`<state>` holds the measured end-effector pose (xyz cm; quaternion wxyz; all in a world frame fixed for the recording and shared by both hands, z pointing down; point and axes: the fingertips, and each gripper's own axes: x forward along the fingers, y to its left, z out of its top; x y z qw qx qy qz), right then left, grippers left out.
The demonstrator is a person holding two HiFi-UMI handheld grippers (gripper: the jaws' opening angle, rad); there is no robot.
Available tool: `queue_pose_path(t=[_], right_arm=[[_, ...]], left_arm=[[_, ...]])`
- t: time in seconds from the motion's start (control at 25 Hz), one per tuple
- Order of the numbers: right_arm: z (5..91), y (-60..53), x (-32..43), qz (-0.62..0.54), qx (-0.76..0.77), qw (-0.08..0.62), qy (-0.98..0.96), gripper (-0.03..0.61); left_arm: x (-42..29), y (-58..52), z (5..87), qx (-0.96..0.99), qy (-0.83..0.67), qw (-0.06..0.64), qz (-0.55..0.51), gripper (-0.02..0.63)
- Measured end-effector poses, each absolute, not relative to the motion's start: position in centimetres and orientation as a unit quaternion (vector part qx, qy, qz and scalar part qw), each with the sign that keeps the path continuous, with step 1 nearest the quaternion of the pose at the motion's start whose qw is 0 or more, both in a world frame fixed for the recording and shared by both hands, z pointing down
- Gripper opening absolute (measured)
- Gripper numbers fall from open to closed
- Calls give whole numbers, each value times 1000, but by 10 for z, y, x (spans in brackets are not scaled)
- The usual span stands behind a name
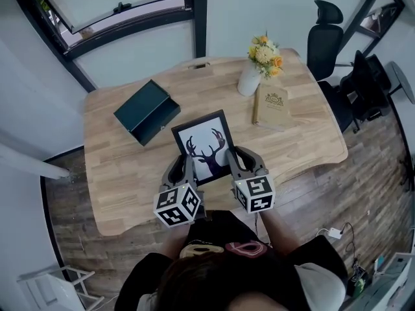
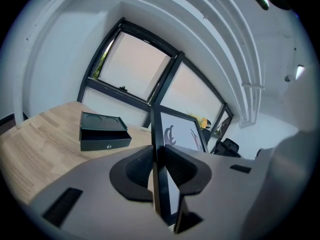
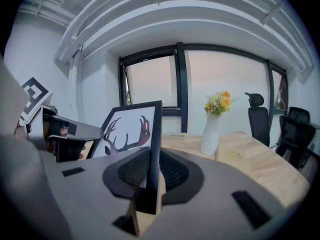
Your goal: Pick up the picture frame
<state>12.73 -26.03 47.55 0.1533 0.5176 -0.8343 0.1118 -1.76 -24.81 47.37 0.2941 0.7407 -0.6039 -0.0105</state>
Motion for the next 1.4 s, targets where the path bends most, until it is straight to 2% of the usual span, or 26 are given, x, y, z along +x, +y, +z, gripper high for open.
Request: queue_pose_path(t=[0.48,1.2,1.4], right_arm=[[415,-261,110,61,512,107,-850,72],[330,-267,92,-4,510,31,-860,74],[310,-263,87,-31,512,21,-858,72]], left_arm=[[-36,-250,411,762,-596,251,-34,81],[-53,-255,317,793,-589,139,-72,83],[-58,-252,302,797,-584,126,-89,83]])
